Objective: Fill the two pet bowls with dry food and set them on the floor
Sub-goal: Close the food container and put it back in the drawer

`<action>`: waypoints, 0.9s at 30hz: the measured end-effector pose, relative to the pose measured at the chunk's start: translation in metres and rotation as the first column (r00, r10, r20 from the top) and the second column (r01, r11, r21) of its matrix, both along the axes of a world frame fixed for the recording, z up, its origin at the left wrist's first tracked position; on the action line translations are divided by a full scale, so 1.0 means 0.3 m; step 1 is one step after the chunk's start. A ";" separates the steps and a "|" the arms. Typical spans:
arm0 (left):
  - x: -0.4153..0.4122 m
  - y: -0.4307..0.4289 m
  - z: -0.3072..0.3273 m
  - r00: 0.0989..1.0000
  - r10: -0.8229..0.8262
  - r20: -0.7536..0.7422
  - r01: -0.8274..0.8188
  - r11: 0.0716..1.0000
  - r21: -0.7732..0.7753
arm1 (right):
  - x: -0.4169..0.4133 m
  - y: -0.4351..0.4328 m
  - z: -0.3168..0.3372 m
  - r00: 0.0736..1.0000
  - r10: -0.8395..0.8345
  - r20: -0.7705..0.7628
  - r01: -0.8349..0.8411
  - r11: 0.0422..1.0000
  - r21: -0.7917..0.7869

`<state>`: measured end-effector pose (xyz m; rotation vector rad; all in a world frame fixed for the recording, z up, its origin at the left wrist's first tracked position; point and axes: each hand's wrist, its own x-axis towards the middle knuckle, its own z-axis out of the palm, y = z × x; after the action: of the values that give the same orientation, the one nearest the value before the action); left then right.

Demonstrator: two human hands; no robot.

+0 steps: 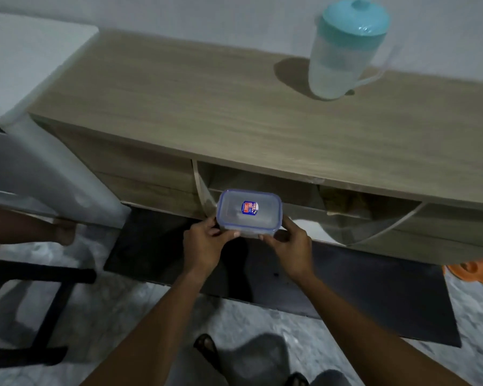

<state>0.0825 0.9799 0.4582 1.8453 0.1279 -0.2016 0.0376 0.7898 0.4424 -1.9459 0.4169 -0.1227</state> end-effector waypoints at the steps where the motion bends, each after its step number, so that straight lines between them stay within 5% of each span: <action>1: 0.028 -0.002 -0.028 1.000 0.004 0.021 -0.004 1.000 -0.004 | 0.034 -0.002 -0.031 1.000 -0.005 0.005 0.005 1.000 0.002; 13: 0.269 -0.078 -0.229 0.986 0.049 0.159 -0.032 0.994 -0.106 | 0.325 -0.033 -0.229 0.994 -0.092 -0.051 0.094 0.995 0.030; 27: 0.367 -0.141 -0.282 0.971 0.173 0.163 -0.178 0.984 0.015 | 0.448 -0.040 -0.264 0.991 -0.132 -0.020 0.130 0.987 -0.093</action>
<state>0.1927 0.9376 0.3737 1.8604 0.1812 0.0732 0.1721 0.7776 0.3633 -2.0116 0.5657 -0.2046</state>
